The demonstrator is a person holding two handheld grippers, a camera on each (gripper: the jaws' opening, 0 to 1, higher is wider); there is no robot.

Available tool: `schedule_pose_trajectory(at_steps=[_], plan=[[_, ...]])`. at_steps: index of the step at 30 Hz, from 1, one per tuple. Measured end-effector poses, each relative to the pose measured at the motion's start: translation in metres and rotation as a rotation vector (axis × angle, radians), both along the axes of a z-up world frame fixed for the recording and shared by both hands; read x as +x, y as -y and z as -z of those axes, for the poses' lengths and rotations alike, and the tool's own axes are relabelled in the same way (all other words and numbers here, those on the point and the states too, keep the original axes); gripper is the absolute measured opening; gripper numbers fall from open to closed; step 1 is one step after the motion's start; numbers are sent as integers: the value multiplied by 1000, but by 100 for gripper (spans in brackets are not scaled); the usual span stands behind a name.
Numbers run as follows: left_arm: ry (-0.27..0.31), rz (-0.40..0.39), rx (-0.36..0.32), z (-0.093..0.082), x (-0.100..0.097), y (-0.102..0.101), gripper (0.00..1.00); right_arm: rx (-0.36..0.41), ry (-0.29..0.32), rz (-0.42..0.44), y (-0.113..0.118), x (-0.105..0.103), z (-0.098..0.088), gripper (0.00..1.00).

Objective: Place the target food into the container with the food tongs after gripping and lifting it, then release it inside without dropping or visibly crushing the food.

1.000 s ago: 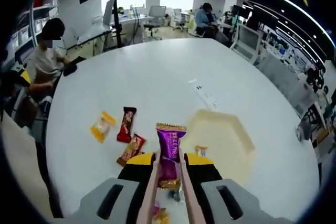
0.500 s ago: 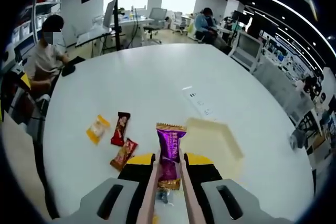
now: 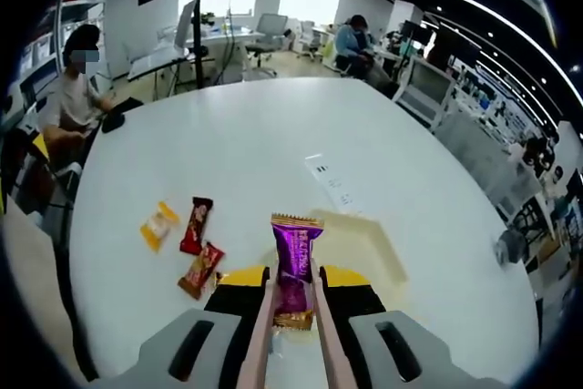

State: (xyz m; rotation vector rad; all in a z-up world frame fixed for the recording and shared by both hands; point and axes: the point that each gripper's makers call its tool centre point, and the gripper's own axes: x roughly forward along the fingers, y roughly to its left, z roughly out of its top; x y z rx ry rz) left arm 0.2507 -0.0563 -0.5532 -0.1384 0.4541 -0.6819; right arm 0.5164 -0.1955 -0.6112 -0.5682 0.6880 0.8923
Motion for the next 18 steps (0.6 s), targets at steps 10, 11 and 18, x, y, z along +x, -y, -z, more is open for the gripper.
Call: schedule_pose_trajectory(at_steps=[10, 11, 18], plan=[[-1, -10, -7, -1, 3, -2, 63, 6, 12, 16, 6, 11, -8, 21], [-1, -10, -7, 0, 3, -2, 63, 6, 14, 17, 6, 12, -8, 21], [-8, -4, -3, 1, 5, 0, 62, 4, 22, 23, 10, 24, -10, 21]])
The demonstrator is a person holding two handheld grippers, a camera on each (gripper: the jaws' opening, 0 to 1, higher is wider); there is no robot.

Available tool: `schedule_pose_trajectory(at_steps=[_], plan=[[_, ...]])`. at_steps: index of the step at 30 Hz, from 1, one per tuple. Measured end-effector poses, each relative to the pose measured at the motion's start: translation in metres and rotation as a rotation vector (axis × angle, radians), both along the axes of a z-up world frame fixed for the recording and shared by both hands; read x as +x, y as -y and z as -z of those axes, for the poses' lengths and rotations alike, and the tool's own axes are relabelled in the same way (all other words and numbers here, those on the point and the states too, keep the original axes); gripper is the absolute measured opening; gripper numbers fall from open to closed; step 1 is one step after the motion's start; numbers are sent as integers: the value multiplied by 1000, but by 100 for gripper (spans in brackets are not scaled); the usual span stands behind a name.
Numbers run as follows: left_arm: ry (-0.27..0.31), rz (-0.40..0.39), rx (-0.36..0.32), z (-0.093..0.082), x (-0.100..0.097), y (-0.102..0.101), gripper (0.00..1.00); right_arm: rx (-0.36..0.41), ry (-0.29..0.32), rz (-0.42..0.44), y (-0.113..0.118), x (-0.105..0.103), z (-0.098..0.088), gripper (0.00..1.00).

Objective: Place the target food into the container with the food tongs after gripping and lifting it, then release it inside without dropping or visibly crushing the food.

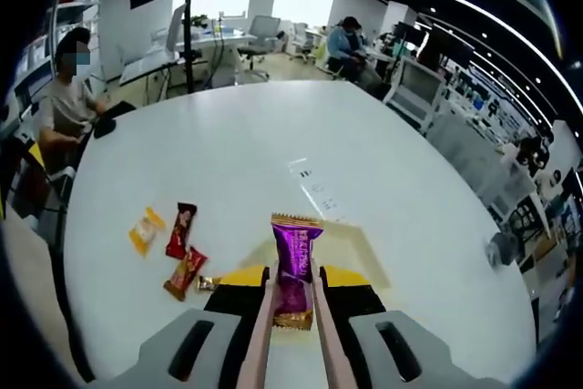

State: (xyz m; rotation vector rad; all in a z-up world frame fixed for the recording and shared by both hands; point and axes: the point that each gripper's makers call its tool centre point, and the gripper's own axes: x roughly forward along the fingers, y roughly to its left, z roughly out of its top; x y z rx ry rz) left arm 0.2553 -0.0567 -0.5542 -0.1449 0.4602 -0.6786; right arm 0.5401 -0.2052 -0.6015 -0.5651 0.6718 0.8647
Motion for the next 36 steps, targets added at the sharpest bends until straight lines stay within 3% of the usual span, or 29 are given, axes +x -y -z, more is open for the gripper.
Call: schedule_pose_trajectory(at_steps=[36], plan=[[-27, 9, -13, 6, 7, 0, 61, -33, 18, -1, 11, 36, -6, 21]])
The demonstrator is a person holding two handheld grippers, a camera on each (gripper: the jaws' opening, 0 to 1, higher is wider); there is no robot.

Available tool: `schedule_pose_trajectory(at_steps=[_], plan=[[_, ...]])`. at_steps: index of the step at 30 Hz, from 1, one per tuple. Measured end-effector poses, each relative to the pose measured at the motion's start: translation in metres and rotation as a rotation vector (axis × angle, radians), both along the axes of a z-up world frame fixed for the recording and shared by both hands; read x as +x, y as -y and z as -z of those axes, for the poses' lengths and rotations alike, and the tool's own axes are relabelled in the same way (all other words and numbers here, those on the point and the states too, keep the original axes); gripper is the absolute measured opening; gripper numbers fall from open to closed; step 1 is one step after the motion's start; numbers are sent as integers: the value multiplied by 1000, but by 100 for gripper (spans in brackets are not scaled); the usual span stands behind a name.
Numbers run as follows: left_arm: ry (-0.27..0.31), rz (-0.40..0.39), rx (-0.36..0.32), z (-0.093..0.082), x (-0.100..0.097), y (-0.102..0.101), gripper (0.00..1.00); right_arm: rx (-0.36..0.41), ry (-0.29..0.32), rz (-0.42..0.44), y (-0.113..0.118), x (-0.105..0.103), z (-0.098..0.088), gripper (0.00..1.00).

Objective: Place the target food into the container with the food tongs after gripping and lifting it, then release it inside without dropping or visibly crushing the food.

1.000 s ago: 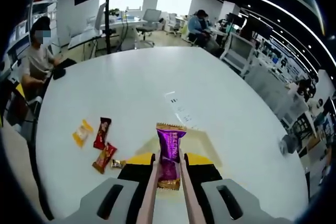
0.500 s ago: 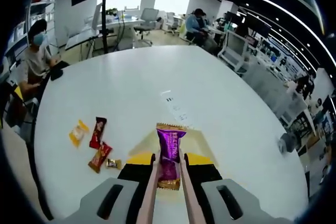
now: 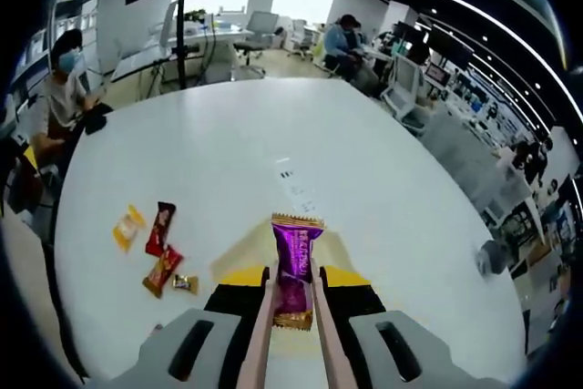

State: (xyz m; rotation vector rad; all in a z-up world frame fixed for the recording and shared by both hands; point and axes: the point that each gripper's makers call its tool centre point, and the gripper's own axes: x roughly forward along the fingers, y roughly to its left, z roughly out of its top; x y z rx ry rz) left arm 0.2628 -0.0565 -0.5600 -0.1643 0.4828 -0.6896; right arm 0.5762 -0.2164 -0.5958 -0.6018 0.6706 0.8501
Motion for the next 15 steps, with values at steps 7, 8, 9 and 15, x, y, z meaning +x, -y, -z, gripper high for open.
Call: schedule_pose_trajectory(at_steps=[7, 8, 9, 15], plan=[[-3, 7, 0, 0, 1, 0, 60, -8, -5, 0, 0, 1, 3, 21], [-3, 7, 0, 0, 1, 0, 60, -9, -5, 1, 0, 2, 4, 21], [-4, 7, 0, 0, 1, -1, 60, -8, -7, 2, 0, 2, 4, 21], [-3, 7, 3, 1, 2, -3, 60, -10, -10, 7, 0, 2, 6, 21]])
